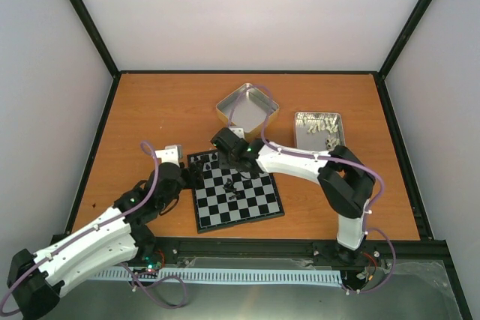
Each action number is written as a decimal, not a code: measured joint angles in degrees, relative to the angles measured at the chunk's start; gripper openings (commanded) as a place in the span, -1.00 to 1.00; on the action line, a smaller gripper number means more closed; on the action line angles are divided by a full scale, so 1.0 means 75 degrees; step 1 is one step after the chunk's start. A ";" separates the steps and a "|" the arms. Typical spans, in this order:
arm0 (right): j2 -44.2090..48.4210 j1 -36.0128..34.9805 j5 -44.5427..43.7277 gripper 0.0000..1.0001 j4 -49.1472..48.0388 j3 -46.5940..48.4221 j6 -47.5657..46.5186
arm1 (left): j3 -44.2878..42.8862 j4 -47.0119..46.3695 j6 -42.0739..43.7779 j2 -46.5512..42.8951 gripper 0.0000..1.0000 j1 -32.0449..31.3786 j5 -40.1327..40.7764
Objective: Set up the chess pieces on the board
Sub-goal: Pick up the chess piece from the chessboard.
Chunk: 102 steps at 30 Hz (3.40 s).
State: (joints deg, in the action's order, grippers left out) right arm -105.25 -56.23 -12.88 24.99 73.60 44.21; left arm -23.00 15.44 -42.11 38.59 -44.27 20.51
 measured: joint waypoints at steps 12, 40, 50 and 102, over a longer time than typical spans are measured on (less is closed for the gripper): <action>-0.1183 0.0085 0.0163 -0.24 0.0370 0.1093 0.0198 | 0.0003 0.0332 -0.0006 -0.0565 0.54 0.0003 0.0306; -0.2232 0.0545 0.0711 -0.36 0.0711 0.2608 -0.0344 | 0.0050 0.0358 0.0000 -0.0685 0.56 0.0020 0.0303; -0.2378 0.0545 0.0790 -0.49 0.1256 0.2774 -0.0323 | 0.0050 0.0522 0.0000 -0.0807 0.57 0.0023 0.0318; -0.2483 0.0606 0.1399 -0.44 0.2349 0.2970 -0.0268 | 0.0050 0.0533 0.0087 -0.0953 0.57 0.0102 0.0495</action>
State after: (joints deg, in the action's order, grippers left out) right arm -123.87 -51.68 -2.39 42.61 95.88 42.19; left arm -22.63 19.44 -41.45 31.44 -43.51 24.23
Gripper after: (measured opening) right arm 0.272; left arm 0.788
